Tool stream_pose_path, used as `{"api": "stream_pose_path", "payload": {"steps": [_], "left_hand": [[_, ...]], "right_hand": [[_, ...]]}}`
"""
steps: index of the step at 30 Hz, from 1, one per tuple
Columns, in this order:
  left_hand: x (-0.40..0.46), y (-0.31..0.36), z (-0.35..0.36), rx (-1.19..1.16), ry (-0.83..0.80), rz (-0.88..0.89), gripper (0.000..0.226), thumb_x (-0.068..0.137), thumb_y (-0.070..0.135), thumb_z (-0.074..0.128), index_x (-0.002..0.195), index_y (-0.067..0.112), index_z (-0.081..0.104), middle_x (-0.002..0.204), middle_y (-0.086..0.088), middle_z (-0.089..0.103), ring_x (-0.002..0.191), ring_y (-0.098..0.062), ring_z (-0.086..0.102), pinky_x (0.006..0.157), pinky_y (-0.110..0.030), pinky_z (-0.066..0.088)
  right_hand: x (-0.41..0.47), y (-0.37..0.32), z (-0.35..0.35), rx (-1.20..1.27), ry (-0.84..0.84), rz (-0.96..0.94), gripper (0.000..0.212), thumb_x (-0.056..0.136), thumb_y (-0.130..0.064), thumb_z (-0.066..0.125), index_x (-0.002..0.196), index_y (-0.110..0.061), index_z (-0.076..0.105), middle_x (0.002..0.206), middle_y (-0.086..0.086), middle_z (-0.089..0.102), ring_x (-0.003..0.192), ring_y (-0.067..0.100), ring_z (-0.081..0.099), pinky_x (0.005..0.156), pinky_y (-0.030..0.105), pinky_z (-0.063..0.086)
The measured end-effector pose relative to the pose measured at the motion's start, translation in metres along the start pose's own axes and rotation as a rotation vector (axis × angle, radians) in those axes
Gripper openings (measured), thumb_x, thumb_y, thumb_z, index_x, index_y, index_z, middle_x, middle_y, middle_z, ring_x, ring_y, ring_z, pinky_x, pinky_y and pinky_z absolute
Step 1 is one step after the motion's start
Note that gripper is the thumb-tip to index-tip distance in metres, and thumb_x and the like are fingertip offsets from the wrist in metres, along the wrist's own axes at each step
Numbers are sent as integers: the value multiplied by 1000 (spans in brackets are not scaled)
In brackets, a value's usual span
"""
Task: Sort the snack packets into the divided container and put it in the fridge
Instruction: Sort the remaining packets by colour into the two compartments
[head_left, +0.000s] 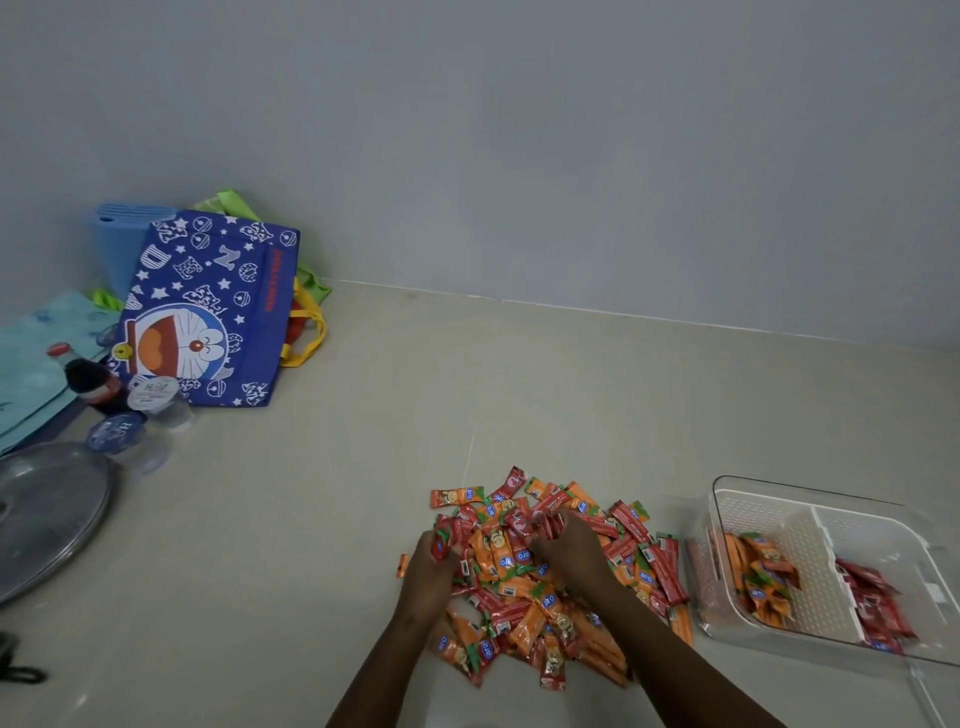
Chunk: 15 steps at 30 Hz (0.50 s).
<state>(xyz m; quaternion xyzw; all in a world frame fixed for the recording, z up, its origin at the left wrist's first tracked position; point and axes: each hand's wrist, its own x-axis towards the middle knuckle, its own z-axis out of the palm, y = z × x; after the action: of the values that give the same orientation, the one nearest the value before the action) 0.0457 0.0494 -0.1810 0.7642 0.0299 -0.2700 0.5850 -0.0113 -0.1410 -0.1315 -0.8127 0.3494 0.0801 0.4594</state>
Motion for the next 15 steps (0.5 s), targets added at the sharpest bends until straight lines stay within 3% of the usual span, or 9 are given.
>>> {"api": "stream_pose_path", "payload": {"steps": [5, 9, 13, 15], "left_hand": [[9, 14, -20, -93, 71, -50, 32, 92, 37, 59, 115, 16, 51, 102, -8, 70, 81, -22, 74, 72, -44, 62], [18, 24, -25, -25, 79, -49, 34, 87, 29, 66, 115, 17, 52, 103, -5, 69, 86, -22, 72, 79, -44, 60], [27, 21, -18, 432, 64, 110, 27, 81, 22, 68, 108, 20, 67, 100, 2, 73, 86, -13, 69, 78, -24, 54], [33, 11, -13, 793, 45, 215, 24, 87, 33, 61, 105, 21, 69, 104, 2, 73, 92, -15, 66, 84, -24, 50]], "right_hand": [[10, 7, 23, -254, -13, -86, 47, 79, -31, 73, 120, -12, 60, 114, 6, 69, 101, 23, 65, 83, 29, 51], [14, 7, 26, -283, -73, -97, 29, 78, -23, 73, 104, -10, 70, 101, 8, 73, 84, 19, 67, 77, 27, 54], [13, 8, 16, 18, -64, -34, 28, 86, -17, 64, 113, -10, 62, 82, 3, 67, 54, 6, 53, 46, 18, 42], [14, 10, 11, 173, -50, 18, 34, 85, -19, 66, 116, -10, 58, 83, 3, 67, 56, 11, 59, 47, 22, 48]]}}
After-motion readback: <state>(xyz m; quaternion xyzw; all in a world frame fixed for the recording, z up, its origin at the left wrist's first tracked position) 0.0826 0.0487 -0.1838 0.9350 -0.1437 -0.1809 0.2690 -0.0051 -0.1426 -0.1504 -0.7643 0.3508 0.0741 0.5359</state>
